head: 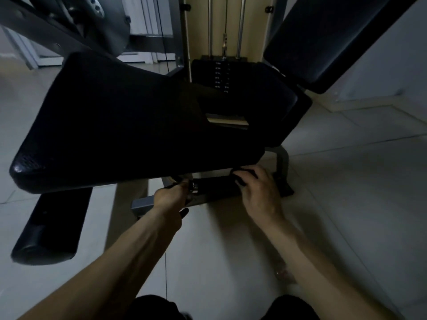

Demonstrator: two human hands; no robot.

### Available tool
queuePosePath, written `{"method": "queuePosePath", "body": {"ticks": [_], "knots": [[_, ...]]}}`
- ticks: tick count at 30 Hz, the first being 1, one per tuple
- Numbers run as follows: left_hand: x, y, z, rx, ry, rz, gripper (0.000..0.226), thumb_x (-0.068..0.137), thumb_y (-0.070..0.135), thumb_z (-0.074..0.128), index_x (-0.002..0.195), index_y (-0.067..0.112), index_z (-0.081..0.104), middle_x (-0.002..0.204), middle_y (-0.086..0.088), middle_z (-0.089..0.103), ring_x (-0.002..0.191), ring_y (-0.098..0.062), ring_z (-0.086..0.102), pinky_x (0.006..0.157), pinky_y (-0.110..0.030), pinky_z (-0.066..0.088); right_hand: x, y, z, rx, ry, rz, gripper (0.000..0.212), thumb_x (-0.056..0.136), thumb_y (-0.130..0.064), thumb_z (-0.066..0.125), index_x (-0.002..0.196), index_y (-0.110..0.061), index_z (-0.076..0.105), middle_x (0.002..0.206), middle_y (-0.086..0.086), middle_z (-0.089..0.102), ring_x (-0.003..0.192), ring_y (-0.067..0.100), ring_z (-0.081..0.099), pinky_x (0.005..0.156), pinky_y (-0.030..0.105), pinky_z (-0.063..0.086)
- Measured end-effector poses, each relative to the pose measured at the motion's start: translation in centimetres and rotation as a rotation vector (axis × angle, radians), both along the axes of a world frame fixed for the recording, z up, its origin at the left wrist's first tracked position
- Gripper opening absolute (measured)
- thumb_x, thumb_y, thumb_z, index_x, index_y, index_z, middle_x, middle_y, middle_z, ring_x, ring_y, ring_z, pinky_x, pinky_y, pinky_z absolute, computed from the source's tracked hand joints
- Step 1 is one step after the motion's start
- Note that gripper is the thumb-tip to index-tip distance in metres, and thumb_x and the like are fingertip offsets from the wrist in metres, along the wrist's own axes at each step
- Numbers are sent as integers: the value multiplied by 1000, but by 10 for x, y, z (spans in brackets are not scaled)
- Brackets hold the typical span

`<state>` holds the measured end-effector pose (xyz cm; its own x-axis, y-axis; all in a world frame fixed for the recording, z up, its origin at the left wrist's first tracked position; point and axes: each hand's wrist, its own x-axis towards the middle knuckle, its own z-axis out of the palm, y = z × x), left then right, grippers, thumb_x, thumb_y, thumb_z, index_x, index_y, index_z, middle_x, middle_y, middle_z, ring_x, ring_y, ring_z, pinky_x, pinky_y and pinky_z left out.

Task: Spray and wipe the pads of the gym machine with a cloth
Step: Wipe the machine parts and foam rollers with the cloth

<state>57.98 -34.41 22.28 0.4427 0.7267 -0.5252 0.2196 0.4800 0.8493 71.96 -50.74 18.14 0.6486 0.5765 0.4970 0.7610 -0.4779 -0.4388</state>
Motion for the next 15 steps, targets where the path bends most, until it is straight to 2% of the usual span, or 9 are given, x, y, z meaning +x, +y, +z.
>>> {"method": "queuePosePath", "body": {"ticks": [4,8,11,15], "knots": [[-3,5,-5,48,36,-50,35,96,29,70,122,6,61,113,-10,69,104,-22,67,76,-33,49,4,-8,1,40,100,-157,31,94,-12,67,123,-21,72,121,3,59,114,29,56,93,48,53],[-4,5,-6,97,49,-57,29,98,24,68,120,6,63,113,-12,70,107,-25,66,80,-36,52,-60,54,13,86,75,20,35,87,-9,72,120,-21,71,126,5,61,118,30,54,98,41,52],[-3,2,-8,137,48,-52,21,100,20,65,116,6,64,111,-14,71,105,-24,67,78,-34,50,-75,76,18,82,14,118,32,89,-12,68,120,-19,70,127,8,61,119,32,55,94,40,55],[3,-1,-11,122,37,-18,18,102,25,61,109,8,62,94,-9,63,82,-20,54,63,-30,41,-29,32,23,-144,-69,191,43,83,3,68,120,-18,72,119,7,60,109,33,56,86,49,55]]}}
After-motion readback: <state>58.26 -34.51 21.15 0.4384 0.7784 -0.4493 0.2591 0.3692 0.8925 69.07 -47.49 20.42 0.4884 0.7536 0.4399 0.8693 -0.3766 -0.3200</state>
